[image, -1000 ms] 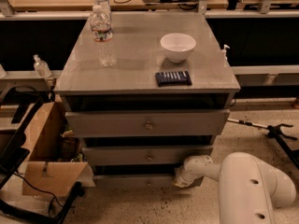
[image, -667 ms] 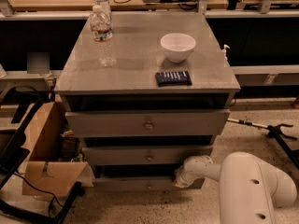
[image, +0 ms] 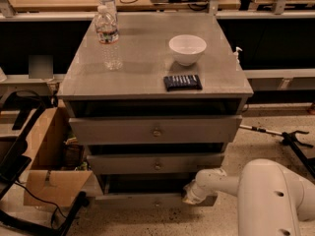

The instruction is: Open bottom drawer

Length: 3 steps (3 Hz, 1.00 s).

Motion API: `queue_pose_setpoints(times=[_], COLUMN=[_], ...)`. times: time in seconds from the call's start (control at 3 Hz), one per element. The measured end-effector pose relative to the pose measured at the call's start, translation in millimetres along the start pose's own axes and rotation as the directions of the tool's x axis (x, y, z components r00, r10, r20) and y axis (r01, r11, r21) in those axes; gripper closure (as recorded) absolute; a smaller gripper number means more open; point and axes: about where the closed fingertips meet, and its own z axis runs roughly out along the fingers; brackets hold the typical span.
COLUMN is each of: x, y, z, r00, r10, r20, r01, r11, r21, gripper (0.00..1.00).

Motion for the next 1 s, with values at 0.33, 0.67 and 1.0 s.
queue_pose_setpoints(times=[0.33, 0.67, 1.0], x=[0.0, 0.0, 0.0], y=[0.0, 0.0, 0.0], z=[0.0, 0.0, -0.1], r00=[1.000, 1.000, 1.000], r10=[0.000, 0.000, 0.000], r20=[0.000, 0.000, 0.000], r01=[0.000, 0.000, 0.000], r11=[1.0000, 1.0000, 1.0000], r21=[0.000, 0.000, 0.000], gripper=[1.00, 1.00, 1.00])
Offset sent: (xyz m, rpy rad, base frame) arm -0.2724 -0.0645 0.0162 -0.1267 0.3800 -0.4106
